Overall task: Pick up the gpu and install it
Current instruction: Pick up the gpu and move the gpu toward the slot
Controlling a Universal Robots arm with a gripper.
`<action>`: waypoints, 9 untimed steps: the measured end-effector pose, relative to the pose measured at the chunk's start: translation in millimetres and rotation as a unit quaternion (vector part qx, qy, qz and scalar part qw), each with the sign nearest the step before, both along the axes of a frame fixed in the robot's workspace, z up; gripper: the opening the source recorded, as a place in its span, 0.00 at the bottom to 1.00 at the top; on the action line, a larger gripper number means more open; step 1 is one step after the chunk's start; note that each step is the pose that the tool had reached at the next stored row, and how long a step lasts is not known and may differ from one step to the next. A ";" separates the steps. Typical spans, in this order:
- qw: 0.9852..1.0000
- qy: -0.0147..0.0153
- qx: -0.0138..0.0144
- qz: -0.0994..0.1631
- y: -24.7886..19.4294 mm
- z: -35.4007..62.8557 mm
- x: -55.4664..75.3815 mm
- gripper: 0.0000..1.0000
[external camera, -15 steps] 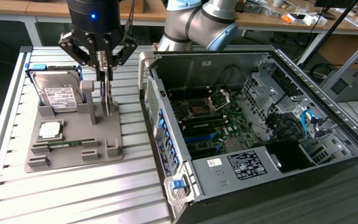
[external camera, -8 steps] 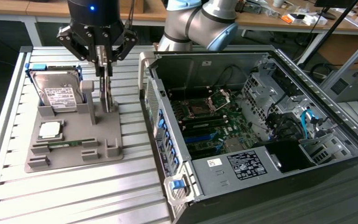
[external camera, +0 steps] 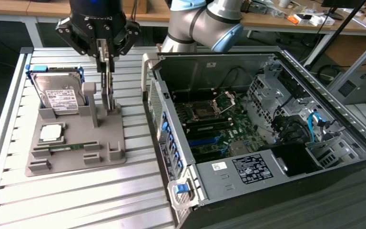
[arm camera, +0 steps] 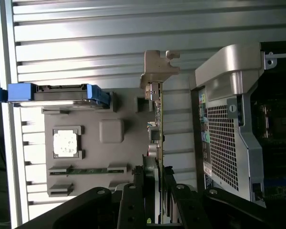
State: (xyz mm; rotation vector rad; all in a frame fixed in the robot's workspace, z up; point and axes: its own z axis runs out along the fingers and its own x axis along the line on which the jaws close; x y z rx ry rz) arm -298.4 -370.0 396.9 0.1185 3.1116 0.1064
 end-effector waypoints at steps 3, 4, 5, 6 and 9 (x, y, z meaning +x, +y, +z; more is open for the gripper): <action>1.000 0.000 0.000 0.000 0.0 6.4 0.0 0.27; 1.000 0.000 0.000 0.000 0.0 8.4 0.0 0.27; 1.000 0.000 0.001 0.000 0.0 10.1 0.0 0.27; 1.000 0.000 0.001 0.000 0.0 12.0 0.0 0.27; 1.000 0.000 0.001 0.000 0.0 18.3 0.0 0.27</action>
